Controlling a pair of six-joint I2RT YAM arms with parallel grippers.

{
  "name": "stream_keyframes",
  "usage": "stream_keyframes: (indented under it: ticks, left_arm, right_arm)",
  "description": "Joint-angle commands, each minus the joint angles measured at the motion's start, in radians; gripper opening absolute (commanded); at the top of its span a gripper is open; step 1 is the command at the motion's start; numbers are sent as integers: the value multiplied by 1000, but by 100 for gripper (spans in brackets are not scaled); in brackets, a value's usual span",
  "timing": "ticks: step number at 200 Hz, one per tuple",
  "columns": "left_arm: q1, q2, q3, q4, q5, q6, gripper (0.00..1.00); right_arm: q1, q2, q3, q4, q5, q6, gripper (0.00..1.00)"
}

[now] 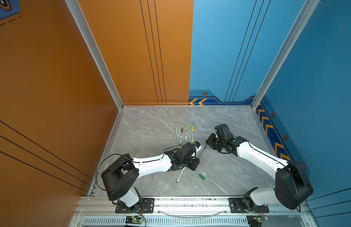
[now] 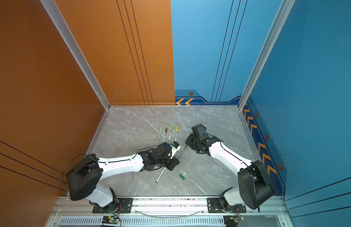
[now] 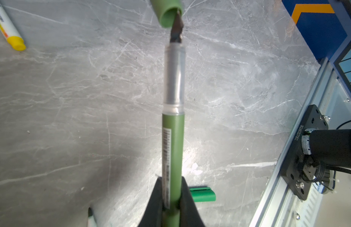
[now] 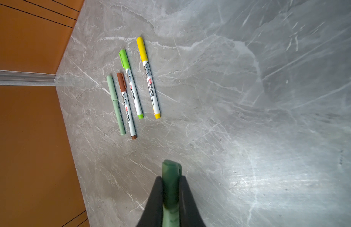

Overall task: Insert pens into pen caps
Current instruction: Put on the pen cap to the pen.

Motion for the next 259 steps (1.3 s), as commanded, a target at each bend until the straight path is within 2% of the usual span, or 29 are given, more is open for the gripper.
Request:
stream_keyframes:
  ticks: [1, 182, 259]
  left_arm:
    - [-7, 7, 10, 4, -7, -11, 0]
    - [20, 7, 2, 14, -24, -63, 0]
    - [44, -32, 2, 33, 1, -100, 0]
  right_arm:
    - [10, -2, 0, 11, -6, 12, 0]
    - [44, -59, 10, 18, 21, -8, 0]
    - [140, -92, 0, 28, 148, -95, 0]
